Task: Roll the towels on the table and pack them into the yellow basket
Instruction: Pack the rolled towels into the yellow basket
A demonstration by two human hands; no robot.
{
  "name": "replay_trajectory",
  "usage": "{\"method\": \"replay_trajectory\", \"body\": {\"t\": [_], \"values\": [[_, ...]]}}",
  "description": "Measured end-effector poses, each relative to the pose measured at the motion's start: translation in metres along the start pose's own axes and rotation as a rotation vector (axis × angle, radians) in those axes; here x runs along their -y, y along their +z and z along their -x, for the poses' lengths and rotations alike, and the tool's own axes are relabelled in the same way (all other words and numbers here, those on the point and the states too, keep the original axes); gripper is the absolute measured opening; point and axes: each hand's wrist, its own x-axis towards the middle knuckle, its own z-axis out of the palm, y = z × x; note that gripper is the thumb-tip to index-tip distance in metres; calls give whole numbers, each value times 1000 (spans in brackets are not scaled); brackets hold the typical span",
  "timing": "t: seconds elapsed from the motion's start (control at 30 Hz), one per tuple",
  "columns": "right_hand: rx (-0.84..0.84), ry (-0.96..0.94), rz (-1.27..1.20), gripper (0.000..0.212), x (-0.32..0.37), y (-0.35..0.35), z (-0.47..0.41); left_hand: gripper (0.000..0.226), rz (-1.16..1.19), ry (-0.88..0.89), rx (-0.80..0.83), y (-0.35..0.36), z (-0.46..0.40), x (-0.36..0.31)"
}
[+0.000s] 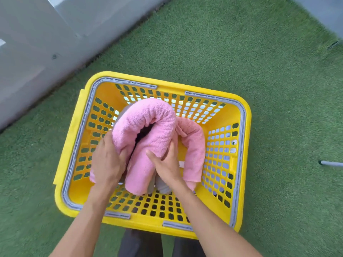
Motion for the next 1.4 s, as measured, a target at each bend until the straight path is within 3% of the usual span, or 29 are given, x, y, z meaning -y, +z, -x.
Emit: {"method": "replay_trajectory", "body": {"t": [0.07,0.23,0.47,0.57,0.7,0.8,0.93,1.03,1.13,1.2,1.3,1.4], "values": [[-76,-50,23,93,3,4,-3,59,8,46,-1,5,-3,-2],[-202,-31,56,79,-5,-11,2,39,145,-27,-12,-1,27,-32],[-487,-74,266,65,-44,-91,17,37,323,-46,298,55,79,-89],[-445,-56,356,68,-66,-96,6,47,309,-31,359,97,79,-94],[-292,107,417,76,-78,-89,-20,57,118,-63,407,124,65,-92],[-341,128,388,69,-73,-88,-28,52,144,-26,410,119,65,-88],[-415,-36,481,53,-57,-81,-9,36,216,60,198,87,54,-62],[-254,-92,414,48,-50,-53,4,37,93,50,9,60,35,-26],[-63,-44,344,64,-56,-4,4,51,9,-6,-65,45,18,7],[-43,-20,324,79,-58,30,2,66,8,-27,-37,41,8,23],[-124,49,318,103,-58,65,-3,79,63,-75,96,46,-7,41],[-277,92,362,99,-56,77,-12,56,92,-98,185,49,-16,54]]}}
